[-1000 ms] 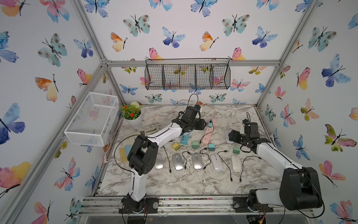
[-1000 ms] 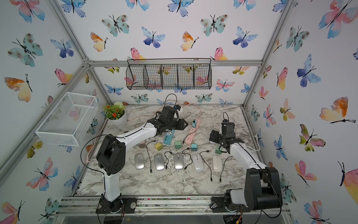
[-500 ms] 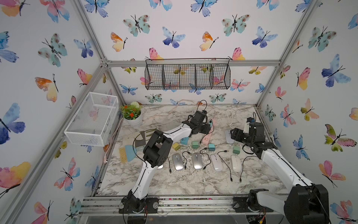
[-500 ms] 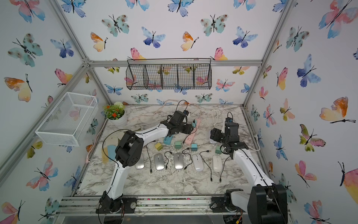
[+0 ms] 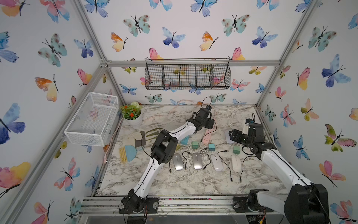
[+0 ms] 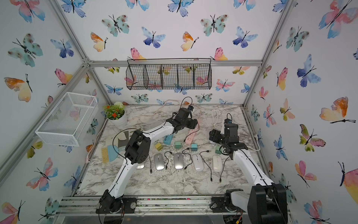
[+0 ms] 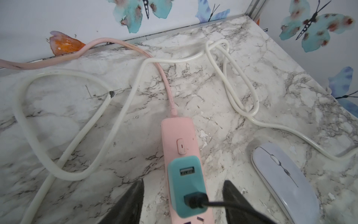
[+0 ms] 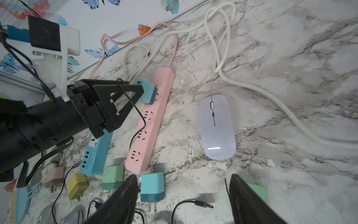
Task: Unplug the wireless mouse
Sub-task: Remove the plug from the socket.
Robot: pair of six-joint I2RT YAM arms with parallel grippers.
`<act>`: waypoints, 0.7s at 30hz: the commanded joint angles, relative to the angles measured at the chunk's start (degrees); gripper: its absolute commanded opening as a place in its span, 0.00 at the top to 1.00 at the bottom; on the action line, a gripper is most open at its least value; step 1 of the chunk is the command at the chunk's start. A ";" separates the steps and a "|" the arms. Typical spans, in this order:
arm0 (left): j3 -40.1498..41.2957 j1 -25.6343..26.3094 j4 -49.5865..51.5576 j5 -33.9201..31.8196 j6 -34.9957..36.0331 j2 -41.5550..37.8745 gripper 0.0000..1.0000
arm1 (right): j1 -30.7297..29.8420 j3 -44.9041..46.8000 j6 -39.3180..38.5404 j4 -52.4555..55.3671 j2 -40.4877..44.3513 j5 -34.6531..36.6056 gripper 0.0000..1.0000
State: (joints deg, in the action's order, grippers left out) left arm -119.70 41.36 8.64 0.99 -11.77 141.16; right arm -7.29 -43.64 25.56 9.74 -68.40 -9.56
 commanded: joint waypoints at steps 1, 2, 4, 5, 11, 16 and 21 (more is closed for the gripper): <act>-4.61 0.20 3.23 -2.86 1.65 3.21 0.43 | -0.23 0.66 0.62 -0.67 -0.51 -1.44 0.25; -5.37 0.20 3.62 -2.93 1.66 3.85 0.46 | -0.18 0.66 0.63 -0.72 -0.59 -1.54 0.25; -6.65 0.20 4.16 -2.99 1.76 4.73 0.48 | -0.18 0.57 0.63 -0.68 -0.68 -1.60 0.25; -7.13 0.21 4.43 -2.92 1.84 5.13 0.48 | -0.18 0.57 0.63 -0.66 -0.73 -1.58 0.25; -8.55 0.21 5.03 -1.99 1.99 6.18 0.48 | -0.23 0.48 0.89 -0.95 -1.37 -2.16 0.25; -8.40 0.21 5.15 -1.22 1.84 6.58 0.50 | -0.18 0.48 0.81 -0.84 -1.65 -2.18 0.25; -7.69 0.21 5.11 -0.73 1.66 6.31 0.66 | -0.19 0.66 1.00 -1.20 -2.04 -2.56 0.25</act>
State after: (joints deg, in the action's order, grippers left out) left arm -127.17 41.39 12.91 -0.10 -10.41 146.17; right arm -7.29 -43.64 25.98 9.56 -69.67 -11.05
